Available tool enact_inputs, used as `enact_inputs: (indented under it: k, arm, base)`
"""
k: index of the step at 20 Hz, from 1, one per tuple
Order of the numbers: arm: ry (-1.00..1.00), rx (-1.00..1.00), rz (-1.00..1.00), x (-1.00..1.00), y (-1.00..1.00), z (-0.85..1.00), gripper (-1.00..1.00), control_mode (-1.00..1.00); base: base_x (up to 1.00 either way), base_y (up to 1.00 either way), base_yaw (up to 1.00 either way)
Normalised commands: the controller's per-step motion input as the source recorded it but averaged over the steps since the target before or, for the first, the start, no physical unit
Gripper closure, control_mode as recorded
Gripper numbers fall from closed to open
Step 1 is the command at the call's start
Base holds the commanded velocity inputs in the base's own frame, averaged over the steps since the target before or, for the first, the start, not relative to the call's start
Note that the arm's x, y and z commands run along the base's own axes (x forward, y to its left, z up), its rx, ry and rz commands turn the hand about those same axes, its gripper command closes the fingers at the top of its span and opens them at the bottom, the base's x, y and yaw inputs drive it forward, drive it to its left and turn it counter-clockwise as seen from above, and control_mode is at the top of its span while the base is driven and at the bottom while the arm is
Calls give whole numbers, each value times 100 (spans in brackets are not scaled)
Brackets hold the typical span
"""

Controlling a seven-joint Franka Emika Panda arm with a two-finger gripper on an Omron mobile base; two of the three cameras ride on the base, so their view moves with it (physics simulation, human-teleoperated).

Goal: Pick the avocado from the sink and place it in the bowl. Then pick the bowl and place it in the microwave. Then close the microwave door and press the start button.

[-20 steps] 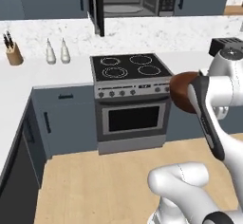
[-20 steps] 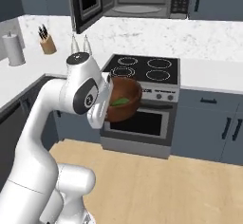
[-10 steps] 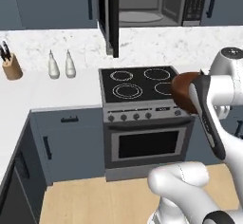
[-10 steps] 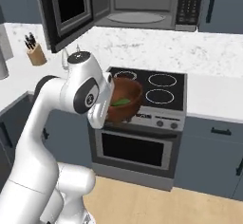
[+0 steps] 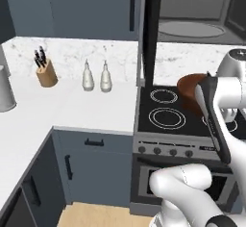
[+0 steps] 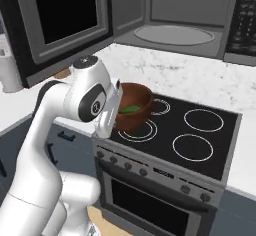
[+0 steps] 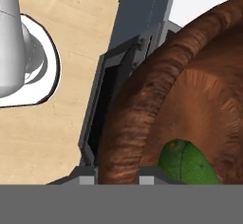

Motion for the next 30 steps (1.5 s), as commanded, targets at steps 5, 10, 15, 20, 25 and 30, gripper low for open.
enact_inputs:
  k: [5,10,15,20,25,30]
  arm:
    - [0,0,0,0,0,0,100,100]
    - [0,0,0,0,0,0,100,100]
    - [0,0,0,0,0,0,100,100]
    - [0,0,0,0,0,0,100,100]
    - [0,0,0,0,0,0,100,100]
    - [0,0,0,0,0,0,100,100]
  base:
    - [16,-57,38]
    - [-42,-47,9]
    - [-15,-30,1]
    - [51,-11,11]
    - [-2,-23,21]
    - [-18,-22,8]
